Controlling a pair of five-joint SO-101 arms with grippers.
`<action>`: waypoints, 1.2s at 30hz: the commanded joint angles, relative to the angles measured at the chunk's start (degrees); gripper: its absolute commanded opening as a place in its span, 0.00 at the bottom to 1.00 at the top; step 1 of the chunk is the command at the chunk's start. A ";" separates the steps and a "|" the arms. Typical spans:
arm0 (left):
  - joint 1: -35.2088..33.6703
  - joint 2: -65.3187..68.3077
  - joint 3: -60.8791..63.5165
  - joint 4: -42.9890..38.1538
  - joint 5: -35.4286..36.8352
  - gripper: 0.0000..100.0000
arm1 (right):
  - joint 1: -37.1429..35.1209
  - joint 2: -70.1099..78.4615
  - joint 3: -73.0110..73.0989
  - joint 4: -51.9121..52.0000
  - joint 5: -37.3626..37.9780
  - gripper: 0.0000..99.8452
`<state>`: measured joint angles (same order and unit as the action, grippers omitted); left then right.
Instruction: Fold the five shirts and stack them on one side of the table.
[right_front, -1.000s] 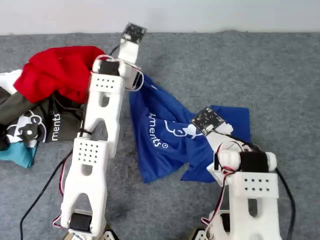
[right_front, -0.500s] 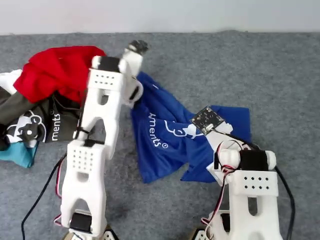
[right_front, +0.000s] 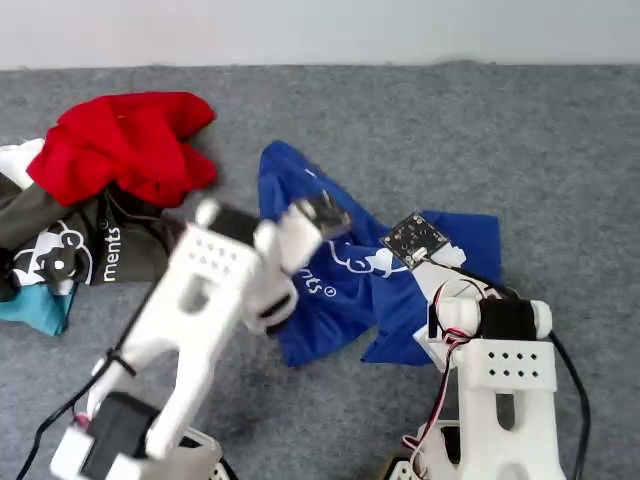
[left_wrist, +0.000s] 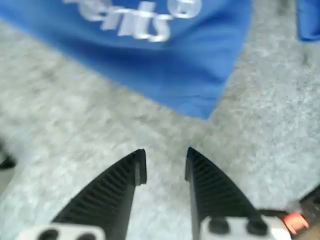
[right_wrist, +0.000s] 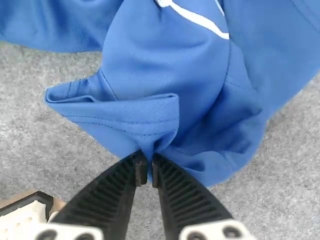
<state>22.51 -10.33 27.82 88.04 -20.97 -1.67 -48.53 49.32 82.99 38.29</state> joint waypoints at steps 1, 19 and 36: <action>3.78 -3.87 7.16 -8.18 3.87 0.13 | -0.22 0.31 0.00 -0.22 -0.53 0.01; 6.77 12.13 -0.57 -5.10 5.36 0.13 | -0.22 0.31 0.00 -0.13 -0.53 0.01; 9.58 12.66 5.49 -12.75 3.16 0.13 | -0.31 0.31 0.00 -0.13 -0.53 0.01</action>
<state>32.70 2.59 32.57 76.35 -16.48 -1.76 -48.53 49.32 82.99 38.29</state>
